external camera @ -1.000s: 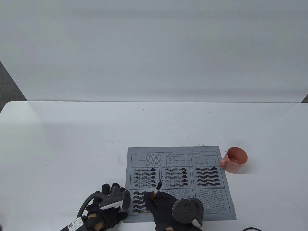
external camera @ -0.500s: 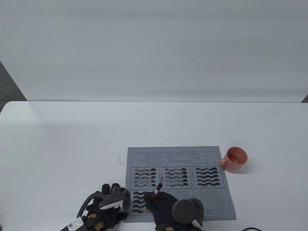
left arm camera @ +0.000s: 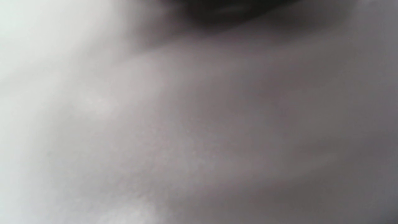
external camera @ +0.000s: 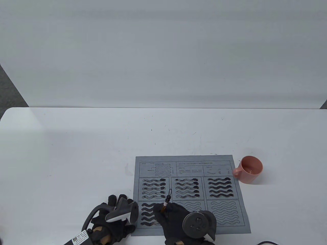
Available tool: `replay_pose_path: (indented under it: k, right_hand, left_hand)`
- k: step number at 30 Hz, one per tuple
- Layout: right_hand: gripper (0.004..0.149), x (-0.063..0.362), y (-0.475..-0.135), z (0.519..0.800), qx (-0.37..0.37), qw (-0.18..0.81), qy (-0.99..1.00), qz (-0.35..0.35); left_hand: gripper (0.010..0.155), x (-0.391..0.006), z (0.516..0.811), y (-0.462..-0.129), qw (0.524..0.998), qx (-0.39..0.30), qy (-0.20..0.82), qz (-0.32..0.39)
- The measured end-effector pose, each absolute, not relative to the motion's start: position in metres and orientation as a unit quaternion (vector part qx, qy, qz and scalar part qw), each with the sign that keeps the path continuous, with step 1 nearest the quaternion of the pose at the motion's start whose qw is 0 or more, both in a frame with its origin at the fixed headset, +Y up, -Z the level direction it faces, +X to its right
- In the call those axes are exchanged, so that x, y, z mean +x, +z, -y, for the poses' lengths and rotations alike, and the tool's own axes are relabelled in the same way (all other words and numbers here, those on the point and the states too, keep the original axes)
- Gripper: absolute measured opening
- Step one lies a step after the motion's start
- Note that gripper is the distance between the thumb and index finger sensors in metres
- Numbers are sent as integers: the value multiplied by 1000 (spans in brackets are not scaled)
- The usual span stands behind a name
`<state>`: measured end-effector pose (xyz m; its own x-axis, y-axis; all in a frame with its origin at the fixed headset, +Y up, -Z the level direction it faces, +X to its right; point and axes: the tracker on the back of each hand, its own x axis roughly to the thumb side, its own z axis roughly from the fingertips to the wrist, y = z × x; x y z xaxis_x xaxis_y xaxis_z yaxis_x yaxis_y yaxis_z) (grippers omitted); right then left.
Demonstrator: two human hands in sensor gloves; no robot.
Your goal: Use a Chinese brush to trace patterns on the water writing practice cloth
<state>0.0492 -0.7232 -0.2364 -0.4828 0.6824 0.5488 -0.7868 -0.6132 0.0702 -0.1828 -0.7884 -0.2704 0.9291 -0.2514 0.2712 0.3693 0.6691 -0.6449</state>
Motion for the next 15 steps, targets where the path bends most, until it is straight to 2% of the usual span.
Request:
replay_pose_path:
  k: [15]
  right_hand:
    - [36,50,-237,723,272,428,856,103]
  left_hand:
    - [93,-183,788,-270,910,-369,-171,80]
